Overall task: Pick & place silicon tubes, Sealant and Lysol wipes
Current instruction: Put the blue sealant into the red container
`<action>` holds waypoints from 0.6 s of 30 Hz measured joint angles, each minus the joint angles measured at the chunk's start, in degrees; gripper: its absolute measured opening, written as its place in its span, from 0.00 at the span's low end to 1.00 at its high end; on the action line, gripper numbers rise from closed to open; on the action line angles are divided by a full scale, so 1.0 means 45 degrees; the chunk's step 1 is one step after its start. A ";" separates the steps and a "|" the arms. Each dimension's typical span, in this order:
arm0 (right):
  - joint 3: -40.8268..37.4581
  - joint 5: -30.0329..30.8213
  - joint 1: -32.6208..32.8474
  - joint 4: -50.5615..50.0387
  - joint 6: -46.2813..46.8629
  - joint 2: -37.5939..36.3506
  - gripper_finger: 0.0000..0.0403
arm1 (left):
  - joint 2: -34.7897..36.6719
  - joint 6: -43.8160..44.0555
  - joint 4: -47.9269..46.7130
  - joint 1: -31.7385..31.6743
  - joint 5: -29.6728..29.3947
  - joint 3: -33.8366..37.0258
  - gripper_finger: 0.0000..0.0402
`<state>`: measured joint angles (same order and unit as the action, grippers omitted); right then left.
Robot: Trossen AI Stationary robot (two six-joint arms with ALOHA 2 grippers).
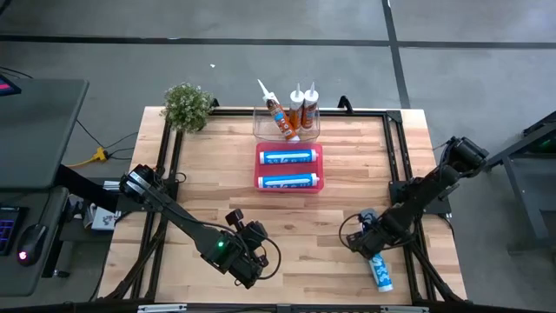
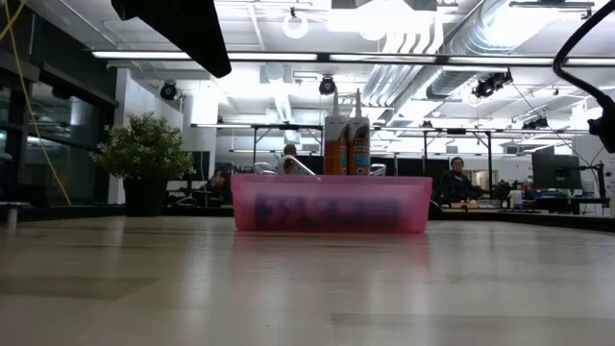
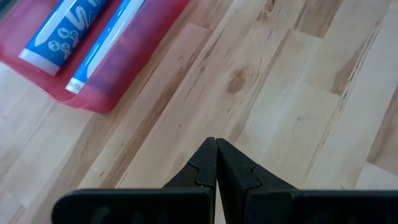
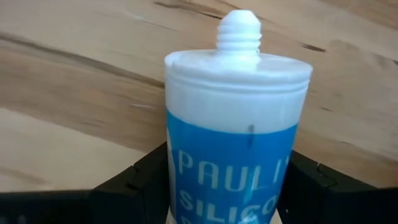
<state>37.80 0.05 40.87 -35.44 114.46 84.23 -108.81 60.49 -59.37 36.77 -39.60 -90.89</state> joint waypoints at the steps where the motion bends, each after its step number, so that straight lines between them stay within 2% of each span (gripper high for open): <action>1: 0.0000 0.0169 0.0045 0.0086 -0.0070 -0.0008 0.53 | 0.0000 0.0002 0.0003 0.0000 0.0007 0.0000 0.00; 5: -0.0018 0.0948 0.0219 0.0548 -0.0491 -0.0188 0.53 | 0.0000 0.0034 0.0003 -0.0009 0.0092 0.0000 0.00; 13: -0.0004 0.3993 0.0218 0.1938 -0.1965 -0.1035 0.53 | -0.0005 0.0092 0.0210 -0.0015 0.0298 0.0000 0.00; 18: 0.0707 0.5511 -0.0037 0.1246 -0.3582 -0.1452 0.53 | -0.0005 0.0409 0.0378 -0.0015 0.0298 0.0000 0.00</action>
<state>40.98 24.85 40.70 -29.83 98.34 77.70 -108.84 62.33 -57.67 36.71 -38.26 -90.89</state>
